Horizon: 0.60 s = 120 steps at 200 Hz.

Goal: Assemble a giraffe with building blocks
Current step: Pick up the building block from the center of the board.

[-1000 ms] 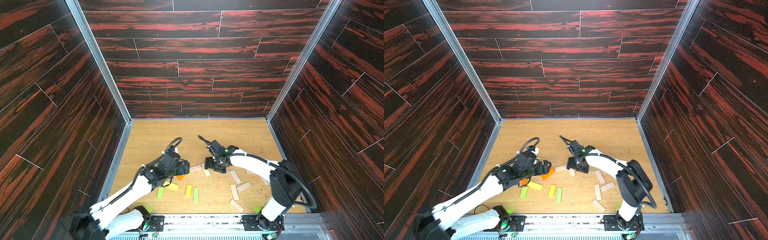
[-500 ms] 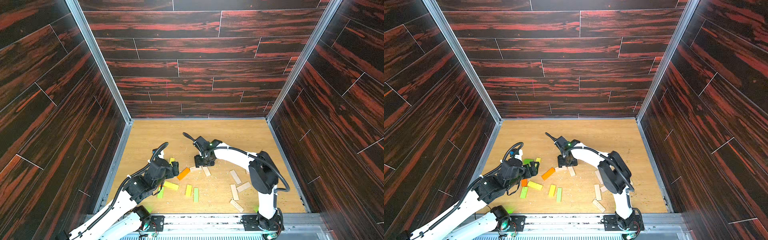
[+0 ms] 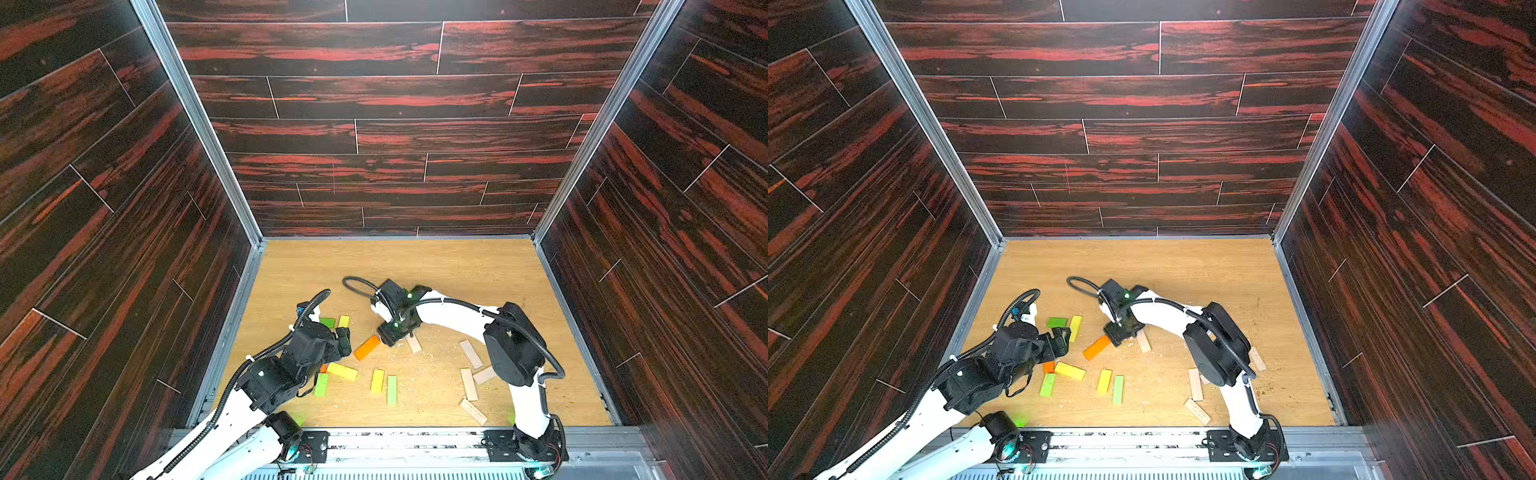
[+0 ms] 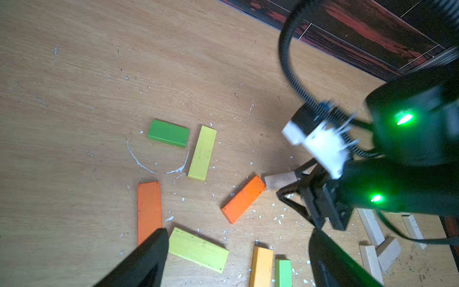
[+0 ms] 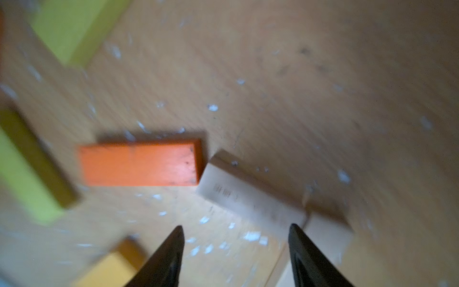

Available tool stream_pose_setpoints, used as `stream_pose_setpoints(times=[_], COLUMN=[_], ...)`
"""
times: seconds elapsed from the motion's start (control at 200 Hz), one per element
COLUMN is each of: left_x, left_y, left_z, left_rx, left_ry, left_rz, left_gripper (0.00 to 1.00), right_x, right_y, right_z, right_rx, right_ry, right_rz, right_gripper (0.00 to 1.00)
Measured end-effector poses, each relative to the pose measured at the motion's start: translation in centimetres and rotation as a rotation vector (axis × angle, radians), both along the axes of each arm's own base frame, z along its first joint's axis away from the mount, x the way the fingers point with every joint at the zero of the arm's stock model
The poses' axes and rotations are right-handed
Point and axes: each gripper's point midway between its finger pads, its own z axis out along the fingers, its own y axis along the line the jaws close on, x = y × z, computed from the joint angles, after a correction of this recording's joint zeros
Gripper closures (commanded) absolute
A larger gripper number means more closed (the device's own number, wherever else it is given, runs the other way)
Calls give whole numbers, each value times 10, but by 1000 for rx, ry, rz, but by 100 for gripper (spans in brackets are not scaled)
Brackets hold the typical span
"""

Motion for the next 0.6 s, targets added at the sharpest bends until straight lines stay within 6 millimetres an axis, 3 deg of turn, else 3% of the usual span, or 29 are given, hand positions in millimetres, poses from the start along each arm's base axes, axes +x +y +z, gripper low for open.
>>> stream_pose_setpoints(times=[0.251,0.601], left_x=[-2,-9], left_y=[5,13], left_z=[3,8], left_rx=[0,-12], left_ry=[-12,-25], left_rz=[11,27], left_gripper=[9,9], right_x=[0,19], right_y=[8,10], right_z=[12,21], right_rx=[63,77], right_ry=[-92,-143], right_rz=[287,422], right_gripper=[35,34])
